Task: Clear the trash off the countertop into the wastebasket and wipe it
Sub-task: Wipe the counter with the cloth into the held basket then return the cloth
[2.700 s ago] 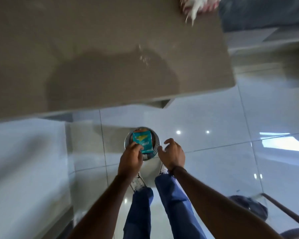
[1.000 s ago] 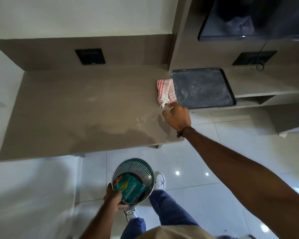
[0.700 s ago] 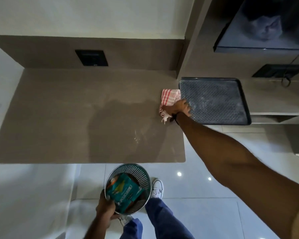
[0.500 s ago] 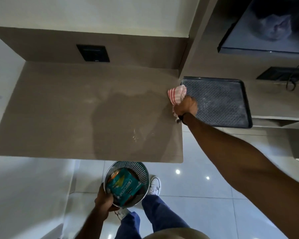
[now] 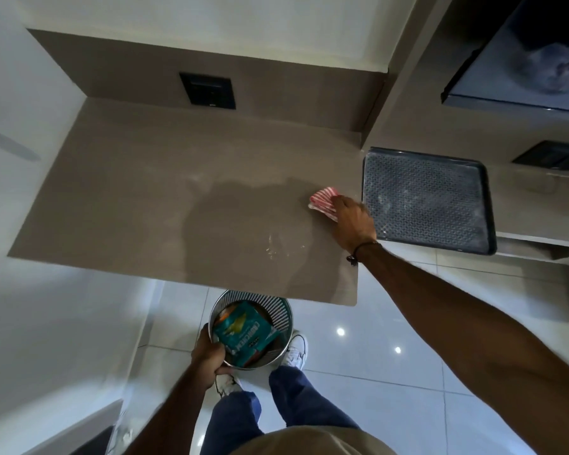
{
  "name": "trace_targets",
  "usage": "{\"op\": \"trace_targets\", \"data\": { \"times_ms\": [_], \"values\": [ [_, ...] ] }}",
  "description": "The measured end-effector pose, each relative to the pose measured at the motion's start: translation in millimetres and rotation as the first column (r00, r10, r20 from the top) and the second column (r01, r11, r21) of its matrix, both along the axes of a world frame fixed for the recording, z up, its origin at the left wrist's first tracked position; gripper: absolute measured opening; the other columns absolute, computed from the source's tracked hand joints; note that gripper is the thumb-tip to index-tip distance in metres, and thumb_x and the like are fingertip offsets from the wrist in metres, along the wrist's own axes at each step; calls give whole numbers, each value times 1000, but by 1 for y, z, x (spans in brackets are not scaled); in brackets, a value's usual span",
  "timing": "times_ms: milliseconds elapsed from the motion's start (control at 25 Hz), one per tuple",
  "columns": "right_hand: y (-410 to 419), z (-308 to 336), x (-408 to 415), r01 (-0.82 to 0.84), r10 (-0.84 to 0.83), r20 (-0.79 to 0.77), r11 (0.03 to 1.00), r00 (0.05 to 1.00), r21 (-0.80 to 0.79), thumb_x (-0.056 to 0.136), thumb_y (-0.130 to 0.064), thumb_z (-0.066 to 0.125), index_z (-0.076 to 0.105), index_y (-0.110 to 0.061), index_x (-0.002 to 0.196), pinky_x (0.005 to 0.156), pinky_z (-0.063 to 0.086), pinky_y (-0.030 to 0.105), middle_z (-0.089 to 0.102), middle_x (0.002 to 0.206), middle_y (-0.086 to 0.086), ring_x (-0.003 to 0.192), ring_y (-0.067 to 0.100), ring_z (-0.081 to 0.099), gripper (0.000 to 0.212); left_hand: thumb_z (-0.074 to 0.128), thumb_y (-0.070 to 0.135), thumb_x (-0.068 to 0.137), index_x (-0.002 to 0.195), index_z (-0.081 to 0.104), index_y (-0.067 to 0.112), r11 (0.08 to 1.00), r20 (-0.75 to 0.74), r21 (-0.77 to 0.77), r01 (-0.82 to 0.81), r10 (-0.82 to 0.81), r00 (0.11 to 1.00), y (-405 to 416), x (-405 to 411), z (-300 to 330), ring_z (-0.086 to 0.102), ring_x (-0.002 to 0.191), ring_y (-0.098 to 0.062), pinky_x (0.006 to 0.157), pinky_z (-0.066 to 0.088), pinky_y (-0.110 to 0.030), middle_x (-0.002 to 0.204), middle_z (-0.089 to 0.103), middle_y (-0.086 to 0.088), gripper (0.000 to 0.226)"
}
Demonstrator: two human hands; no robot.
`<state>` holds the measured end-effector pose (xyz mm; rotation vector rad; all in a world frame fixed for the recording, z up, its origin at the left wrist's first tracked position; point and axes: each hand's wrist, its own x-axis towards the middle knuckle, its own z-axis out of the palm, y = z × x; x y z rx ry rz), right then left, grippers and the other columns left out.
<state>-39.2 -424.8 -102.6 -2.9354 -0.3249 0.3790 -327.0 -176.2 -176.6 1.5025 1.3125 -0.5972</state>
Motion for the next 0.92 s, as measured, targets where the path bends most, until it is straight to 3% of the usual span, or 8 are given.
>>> {"op": "trace_targets", "data": {
  "times_ms": [200, 320, 520, 600, 680, 720, 800, 920],
  "values": [
    [35, -25, -41, 21, -18, -54, 998, 998, 63, 86, 6, 44, 27, -10, 156, 127, 13, 48, 22, 165, 14, 154, 33, 18, 74, 54, 31, 104, 129, 52, 23, 999, -9, -21, -39, 39, 999, 0, -7, -4, 70, 107, -51, 44, 63, -40, 141, 55, -23, 26],
    [75, -32, -73, -78, 87, -38, 976, 995, 205, 87, 6, 44, 34, -15, 155, 128, 6, 42, 22, 167, 8, 156, 27, 15, 72, 58, 28, 102, 132, 54, 19, 996, -1, -56, -71, 71, 997, 9, -10, -4, 72, 102, -52, 48, 65, -47, 140, 58, -25, 32],
    [105, -37, -158, -346, 354, -5, 917, 935, 201, 90, -2, 51, 26, -18, 157, 128, -3, 38, 18, 167, 4, 157, 23, 8, 73, 60, 24, 101, 131, 56, 18, 996, 27, -66, -54, 56, 998, 26, -16, 5, 76, 98, -48, 64, 65, -63, 135, 63, -23, 30],
    [108, -29, -191, -361, 394, -48, 880, 918, 308, 86, 3, 53, 35, -17, 154, 128, 4, 38, 28, 164, 5, 155, 25, 17, 73, 59, 23, 101, 129, 57, 18, 996, 52, -65, -58, 62, 997, 34, -17, 11, 76, 97, -46, 66, 66, -63, 134, 64, -23, 28],
    [110, -18, -210, -283, 418, -186, 821, 889, 496, 84, 9, 51, 48, -17, 147, 120, 35, 31, 45, 156, 8, 145, 29, 41, 69, 55, 24, 102, 127, 56, 18, 997, 74, -53, -53, 57, 996, 38, -19, 16, 77, 95, -43, 65, 66, -61, 132, 65, -22, 25],
    [110, -10, -212, -200, 377, -225, 807, 898, 556, 84, 10, 49, 53, -18, 143, 103, 51, 20, 52, 150, 9, 134, 30, 56, 65, 53, 23, 104, 127, 55, 18, 997, 90, -54, -54, 59, 994, 40, -19, 17, 76, 96, -43, 62, 67, -58, 133, 64, -22, 25],
    [103, 4, -195, -12, 135, -152, 786, 979, 618, 86, 11, 47, 56, -18, 139, 75, 57, 7, 63, 138, 10, 110, 30, 71, 61, 51, 21, 105, 129, 54, 19, 997, 113, -60, -55, 61, 992, 43, -21, 18, 74, 103, -45, 55, 67, -51, 137, 60, -21, 24],
    [72, 15, -144, 249, -309, 11, 787, 951, 565, 83, 9, 51, 56, -12, 139, 86, 62, 41, 69, 128, 16, 105, 33, 71, 60, 48, 19, 107, 123, 53, 22, 997, 119, -66, -30, 38, 992, 47, -23, 20, 71, 110, -48, 44, 64, -42, 142, 56, -21, 18]
  ]
}}
